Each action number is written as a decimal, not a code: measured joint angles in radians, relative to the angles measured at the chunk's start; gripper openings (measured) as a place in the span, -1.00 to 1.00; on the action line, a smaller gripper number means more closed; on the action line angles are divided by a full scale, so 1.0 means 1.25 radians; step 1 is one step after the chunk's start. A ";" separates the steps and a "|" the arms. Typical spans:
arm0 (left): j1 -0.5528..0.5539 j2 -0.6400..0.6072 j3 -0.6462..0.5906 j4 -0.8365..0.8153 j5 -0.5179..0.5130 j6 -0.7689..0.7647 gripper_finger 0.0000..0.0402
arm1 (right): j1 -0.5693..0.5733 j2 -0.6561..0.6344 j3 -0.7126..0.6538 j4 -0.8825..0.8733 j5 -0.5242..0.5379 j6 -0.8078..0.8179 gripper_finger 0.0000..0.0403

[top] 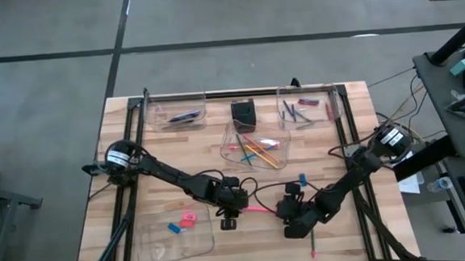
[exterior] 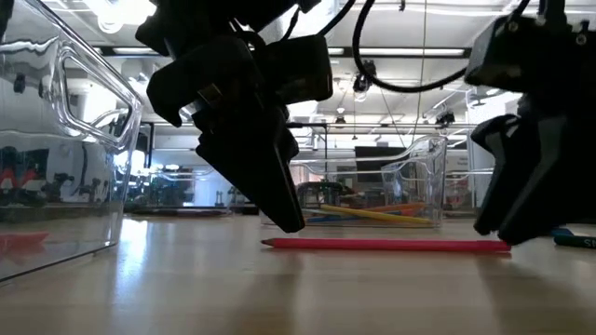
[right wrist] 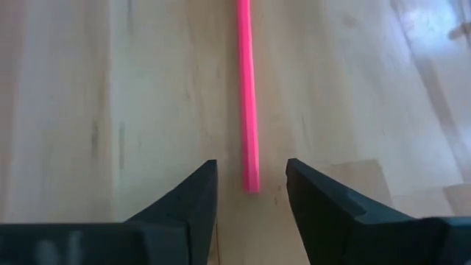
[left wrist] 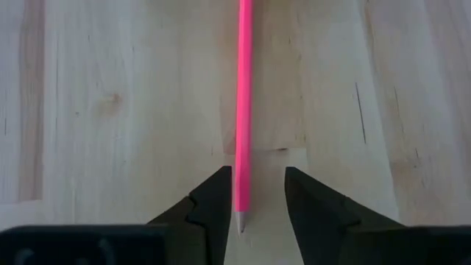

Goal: Sort crayons/erasers/pens/pencils in bins
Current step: Put the pink pencil into the middle transparent bin

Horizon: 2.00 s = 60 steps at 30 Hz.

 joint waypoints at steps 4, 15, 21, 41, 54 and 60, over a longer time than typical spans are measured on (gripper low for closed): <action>0.000 0.000 -0.001 0.000 -0.002 0.000 -0.44 | -0.001 0.022 0.000 0.002 0.001 0.019 -0.20; -0.001 0.007 -0.037 0.008 -0.043 -0.041 -0.44 | -0.001 0.043 0.001 0.019 0.001 0.031 -0.27; -0.002 0.012 -0.046 0.021 -0.043 -0.042 -0.44 | -0.001 0.043 -0.002 0.020 -0.008 0.031 -0.43; -0.008 0.019 -0.017 -0.007 -0.028 -0.013 -0.98 | -0.005 0.031 0.011 0.006 -0.051 0.000 -0.94; -0.016 -0.020 0.047 -0.039 -0.048 0.032 -1.00 | -0.007 -0.013 0.085 -0.125 -0.012 -0.019 -0.97; -0.016 -0.057 0.063 -0.070 -0.083 0.045 -1.00 | -0.012 -0.020 0.129 -0.190 0.008 -0.040 -0.96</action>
